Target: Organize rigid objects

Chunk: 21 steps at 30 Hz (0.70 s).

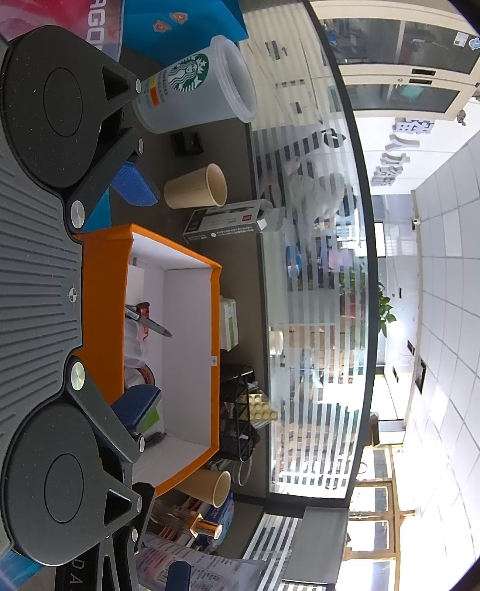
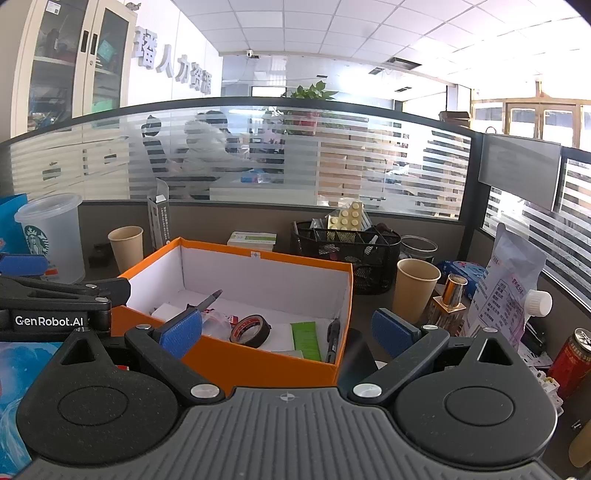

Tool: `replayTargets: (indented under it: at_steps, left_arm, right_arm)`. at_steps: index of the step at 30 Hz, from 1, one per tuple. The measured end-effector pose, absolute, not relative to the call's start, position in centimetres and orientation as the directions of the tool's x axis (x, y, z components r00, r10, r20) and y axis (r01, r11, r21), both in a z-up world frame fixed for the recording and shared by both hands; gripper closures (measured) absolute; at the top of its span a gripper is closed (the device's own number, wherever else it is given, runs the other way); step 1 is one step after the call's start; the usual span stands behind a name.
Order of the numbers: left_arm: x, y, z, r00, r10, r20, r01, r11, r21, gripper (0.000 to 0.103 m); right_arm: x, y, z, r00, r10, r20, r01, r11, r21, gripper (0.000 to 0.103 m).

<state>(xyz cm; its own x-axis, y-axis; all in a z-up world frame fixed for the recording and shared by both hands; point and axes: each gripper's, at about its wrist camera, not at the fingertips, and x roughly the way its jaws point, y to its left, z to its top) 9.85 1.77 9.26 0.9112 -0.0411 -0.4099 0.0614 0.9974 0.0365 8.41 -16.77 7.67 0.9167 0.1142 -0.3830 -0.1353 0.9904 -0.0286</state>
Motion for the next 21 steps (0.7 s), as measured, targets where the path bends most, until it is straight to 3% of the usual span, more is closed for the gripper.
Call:
replayTargets:
  at_steps: [21]
  left_arm:
    - [9.13,2.24,8.93,0.917,-0.020,-0.398,0.041,0.998,0.045,0.000]
  right_arm:
    - [7.92,-17.08,7.72,0.920,0.098,-0.379,-0.118,0.993,-0.030,0.000]
